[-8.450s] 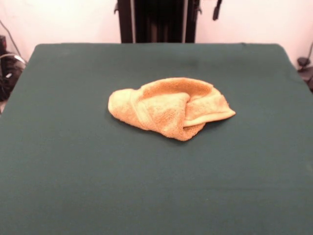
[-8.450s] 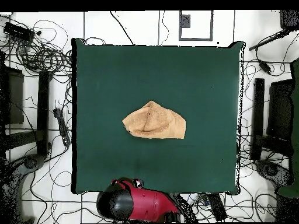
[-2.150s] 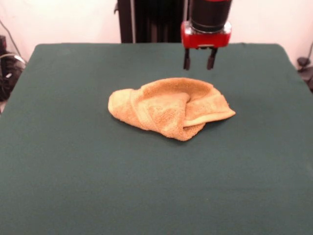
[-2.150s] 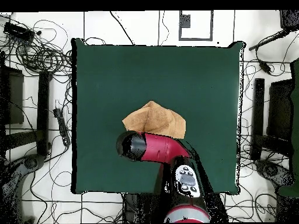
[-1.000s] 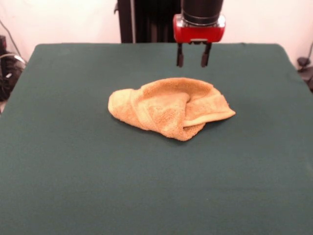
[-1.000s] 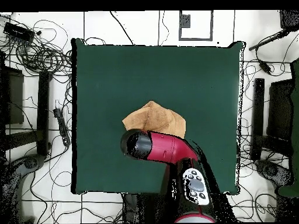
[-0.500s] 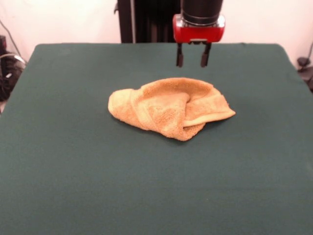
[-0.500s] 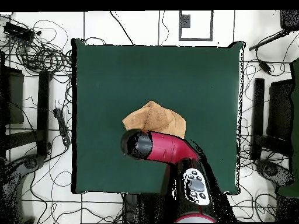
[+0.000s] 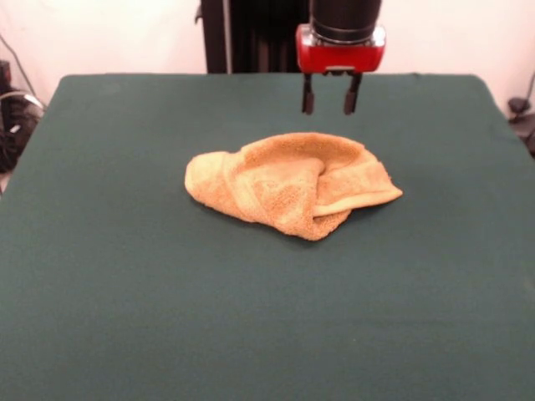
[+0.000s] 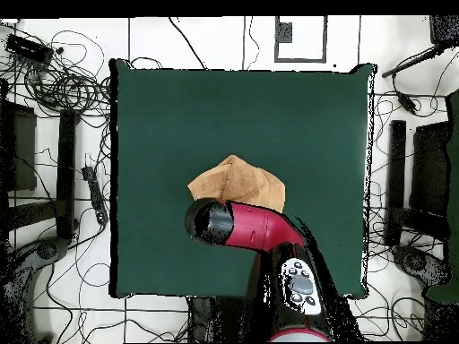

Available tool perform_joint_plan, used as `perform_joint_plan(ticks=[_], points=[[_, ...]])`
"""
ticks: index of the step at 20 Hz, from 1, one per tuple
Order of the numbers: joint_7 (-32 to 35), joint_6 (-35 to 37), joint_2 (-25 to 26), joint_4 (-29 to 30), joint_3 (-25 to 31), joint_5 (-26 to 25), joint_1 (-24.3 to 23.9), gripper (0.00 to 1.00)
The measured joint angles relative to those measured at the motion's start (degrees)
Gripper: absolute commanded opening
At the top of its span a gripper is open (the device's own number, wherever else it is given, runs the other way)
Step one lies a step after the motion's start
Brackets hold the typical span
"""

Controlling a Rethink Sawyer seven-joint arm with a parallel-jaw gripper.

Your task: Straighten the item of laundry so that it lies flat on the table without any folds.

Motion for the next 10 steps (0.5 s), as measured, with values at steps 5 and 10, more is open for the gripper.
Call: perform_joint_plan(ticks=[5, 10], points=[[0.0, 0.9, 1.4, -2.4, 0.0, 0.0, 0.0, 1.0], [0.0, 4.2, 4.7, -8.4, 0.0, 0.0, 0.1, 1.0]])
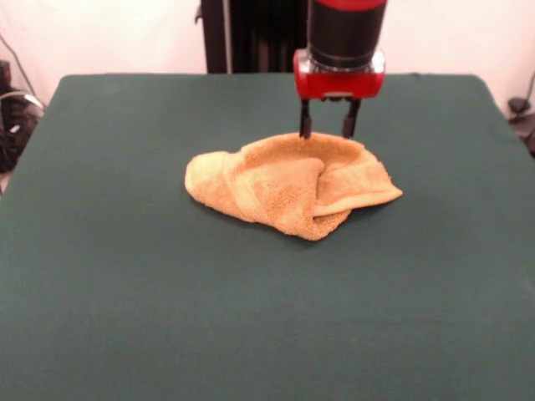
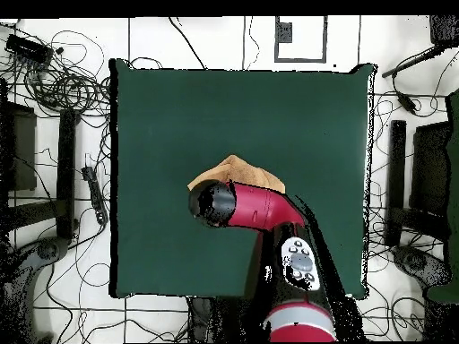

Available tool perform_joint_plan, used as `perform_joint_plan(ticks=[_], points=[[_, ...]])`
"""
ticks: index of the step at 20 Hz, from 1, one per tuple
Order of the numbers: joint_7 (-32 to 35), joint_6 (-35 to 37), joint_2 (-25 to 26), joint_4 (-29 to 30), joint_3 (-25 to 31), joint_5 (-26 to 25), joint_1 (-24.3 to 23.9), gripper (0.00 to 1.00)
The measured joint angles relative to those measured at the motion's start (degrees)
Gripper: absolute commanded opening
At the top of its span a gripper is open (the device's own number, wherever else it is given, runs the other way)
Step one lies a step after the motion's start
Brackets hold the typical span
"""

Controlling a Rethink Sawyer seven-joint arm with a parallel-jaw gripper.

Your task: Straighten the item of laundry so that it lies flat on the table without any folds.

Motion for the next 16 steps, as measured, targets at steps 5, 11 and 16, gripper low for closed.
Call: perform_joint_plan(ticks=[5, 11, 16], points=[[0.0, 3.5, 4.6, -8.1, 0.0, 0.0, -0.1, 1.0], [0.0, 5.8, 9.3, -15.6, 0.0, 0.0, -0.5, 1.0], [0.0, 6.6, 11.1, -18.2, 0.0, -0.1, -0.5, 1.0]])
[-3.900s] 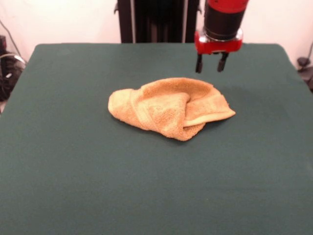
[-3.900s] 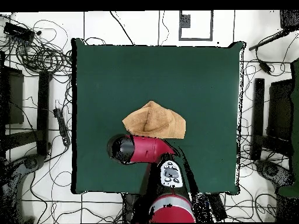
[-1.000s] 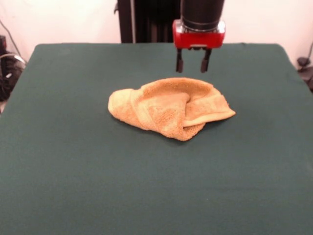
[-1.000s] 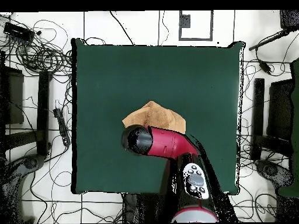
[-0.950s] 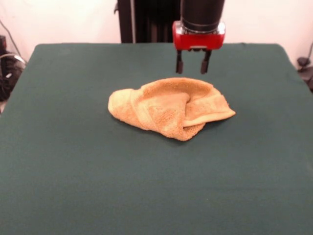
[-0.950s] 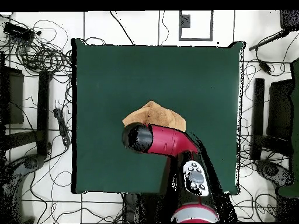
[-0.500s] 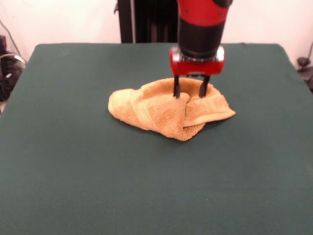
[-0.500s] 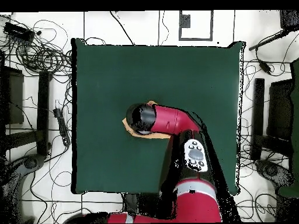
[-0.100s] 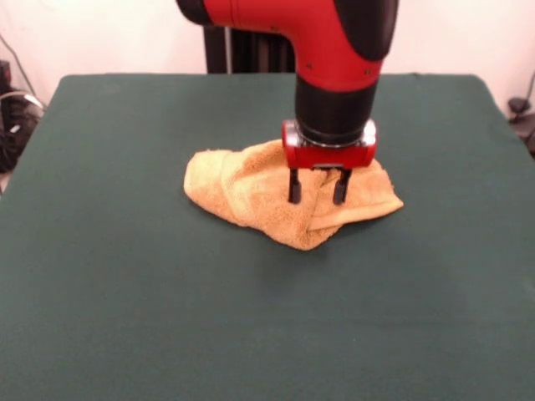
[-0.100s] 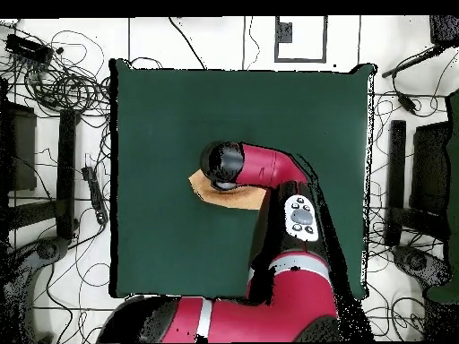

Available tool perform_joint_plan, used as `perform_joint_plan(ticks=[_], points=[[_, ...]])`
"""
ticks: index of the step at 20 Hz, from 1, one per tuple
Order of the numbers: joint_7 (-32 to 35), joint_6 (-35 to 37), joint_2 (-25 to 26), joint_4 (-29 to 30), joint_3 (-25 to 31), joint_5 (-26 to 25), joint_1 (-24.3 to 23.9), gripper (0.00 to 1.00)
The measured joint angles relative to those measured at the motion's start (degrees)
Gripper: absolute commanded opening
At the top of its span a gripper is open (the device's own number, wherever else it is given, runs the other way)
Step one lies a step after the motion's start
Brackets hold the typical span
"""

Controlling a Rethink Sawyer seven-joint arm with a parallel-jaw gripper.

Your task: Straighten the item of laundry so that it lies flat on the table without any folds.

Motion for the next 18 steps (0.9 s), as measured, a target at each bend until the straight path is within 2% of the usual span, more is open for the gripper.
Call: perform_joint_plan(ticks=[18], points=[[0.0, 0.7, 0.3, -0.7, 0.0, -0.2, 0.0, 1.0]])
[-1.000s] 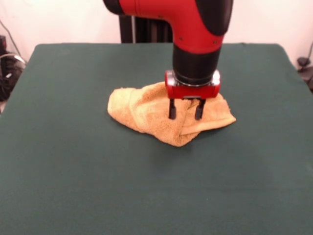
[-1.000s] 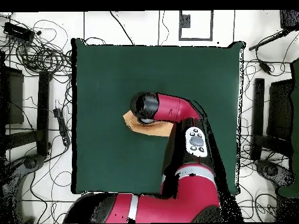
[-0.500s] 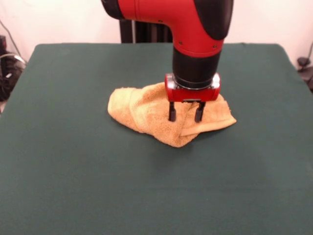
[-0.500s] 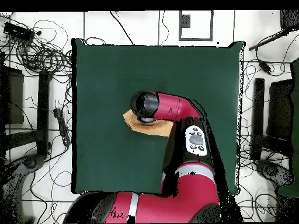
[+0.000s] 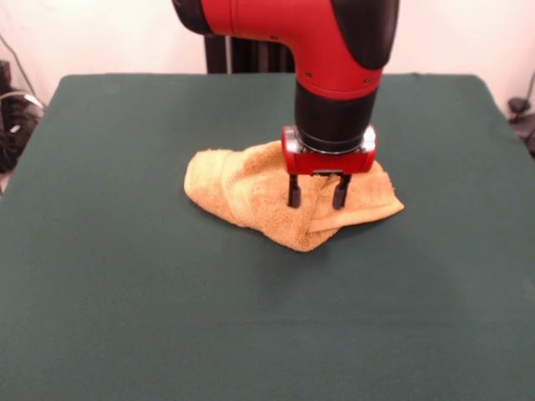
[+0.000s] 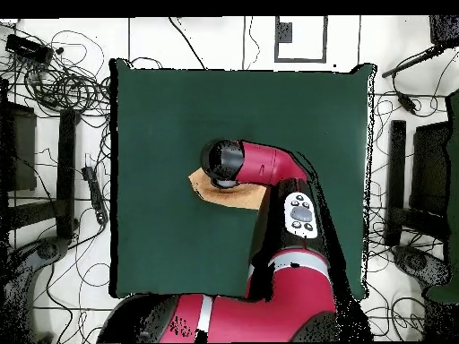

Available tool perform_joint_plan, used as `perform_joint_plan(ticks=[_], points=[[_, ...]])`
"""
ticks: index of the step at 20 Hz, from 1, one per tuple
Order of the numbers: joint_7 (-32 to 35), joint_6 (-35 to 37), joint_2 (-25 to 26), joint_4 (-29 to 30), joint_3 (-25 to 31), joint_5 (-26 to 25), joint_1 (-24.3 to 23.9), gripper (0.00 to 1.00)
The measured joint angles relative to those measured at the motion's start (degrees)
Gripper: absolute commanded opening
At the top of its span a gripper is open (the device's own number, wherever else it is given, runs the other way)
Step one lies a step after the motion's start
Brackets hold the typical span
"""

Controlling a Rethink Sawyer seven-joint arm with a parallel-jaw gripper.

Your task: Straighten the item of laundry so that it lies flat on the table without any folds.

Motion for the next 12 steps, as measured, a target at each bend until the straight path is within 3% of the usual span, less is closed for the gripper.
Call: perform_joint_plan(ticks=[12], points=[[0.0, 1.1, 0.4, -0.8, 0.0, 0.0, 0.0, 1.0]])
